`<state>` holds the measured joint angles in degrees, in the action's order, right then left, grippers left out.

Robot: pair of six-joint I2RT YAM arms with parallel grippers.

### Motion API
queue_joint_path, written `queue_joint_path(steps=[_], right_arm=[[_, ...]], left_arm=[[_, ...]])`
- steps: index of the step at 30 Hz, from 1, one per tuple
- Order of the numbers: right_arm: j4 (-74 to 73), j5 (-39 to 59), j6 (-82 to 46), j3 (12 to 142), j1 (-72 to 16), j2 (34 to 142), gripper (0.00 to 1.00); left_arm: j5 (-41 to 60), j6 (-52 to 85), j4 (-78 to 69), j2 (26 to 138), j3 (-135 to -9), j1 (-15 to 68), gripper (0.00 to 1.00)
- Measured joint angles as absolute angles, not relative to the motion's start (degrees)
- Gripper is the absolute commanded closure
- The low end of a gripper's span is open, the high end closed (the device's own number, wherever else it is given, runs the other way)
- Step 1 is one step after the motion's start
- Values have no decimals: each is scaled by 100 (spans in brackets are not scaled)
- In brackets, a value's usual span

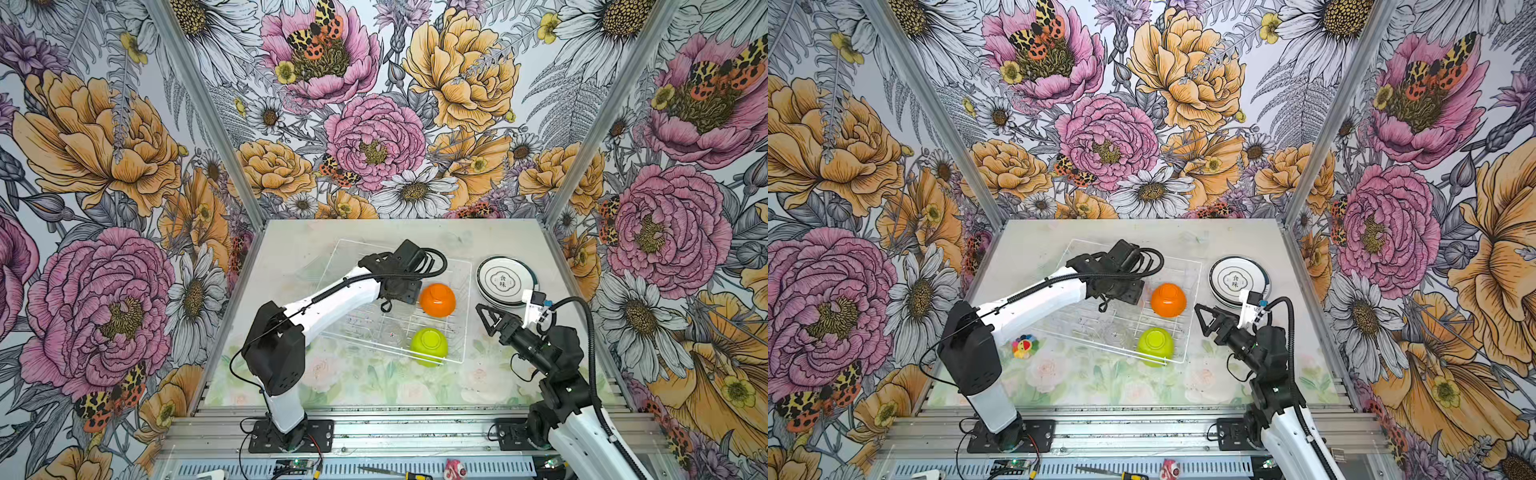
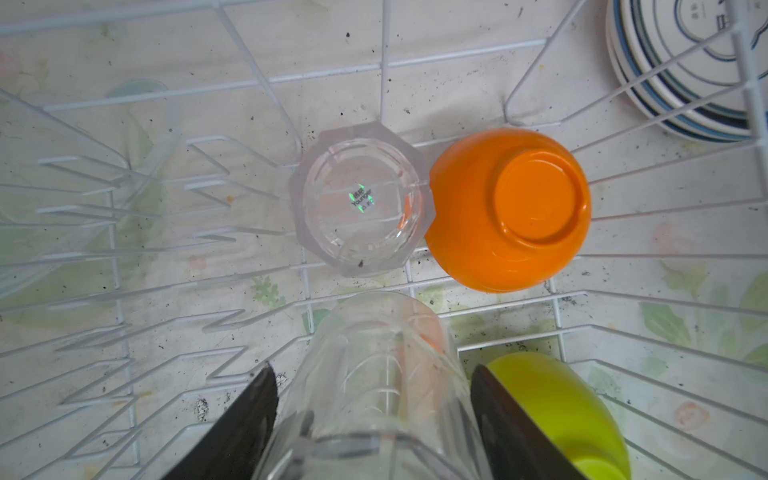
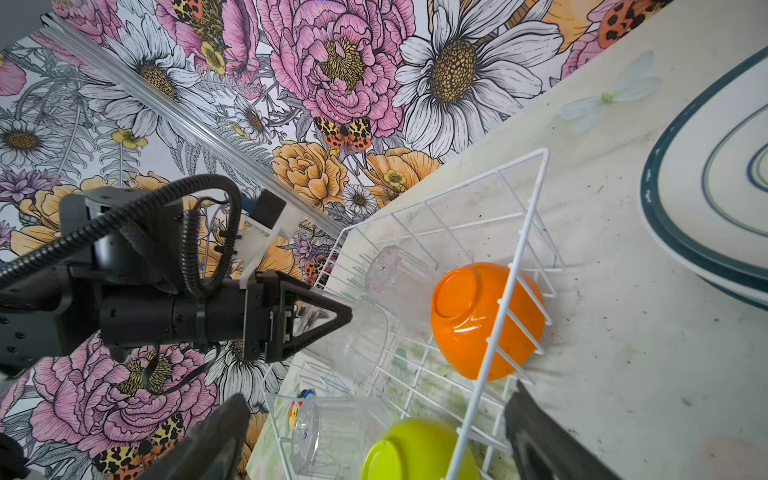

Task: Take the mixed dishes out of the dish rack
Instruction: 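Lower the left gripper onto a clear glass, close it and lift, then close the right gripper on the glass held up by the left gripper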

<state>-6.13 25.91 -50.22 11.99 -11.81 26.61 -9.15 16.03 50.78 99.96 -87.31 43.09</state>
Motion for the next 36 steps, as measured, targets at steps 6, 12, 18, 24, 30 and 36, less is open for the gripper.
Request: queue_joint_path(steps=[6, 12, 18, 24, 30, 36], right_arm=[[-685, 2687, -4659, 1315, -1297, 3321, 4], [-1114, 2700, -4355, 1730, -1691, 4108, 4], [-1533, 2633, -4095, 2130, -2134, 4676, 5], [-1909, 2504, -3931, 2458, -2447, 5177, 9], [-2300, 2434, -3892, 2827, -2628, 5736, 16], [-2716, 2373, -3894, 3070, -2711, 6171, 20]], left_arm=[[-209, 1632, 5277, 9974, -9041, 3946, 45], [611, 1806, 5352, 9974, -9413, 3632, 46], [1402, 2110, 5378, 9974, -9854, 3406, 45], [1861, 2401, 5382, 9974, -10143, 3389, 45], [2349, 2849, 5249, 9972, -10241, 3356, 45], [2891, 3468, 4849, 9972, -10241, 3242, 46]])
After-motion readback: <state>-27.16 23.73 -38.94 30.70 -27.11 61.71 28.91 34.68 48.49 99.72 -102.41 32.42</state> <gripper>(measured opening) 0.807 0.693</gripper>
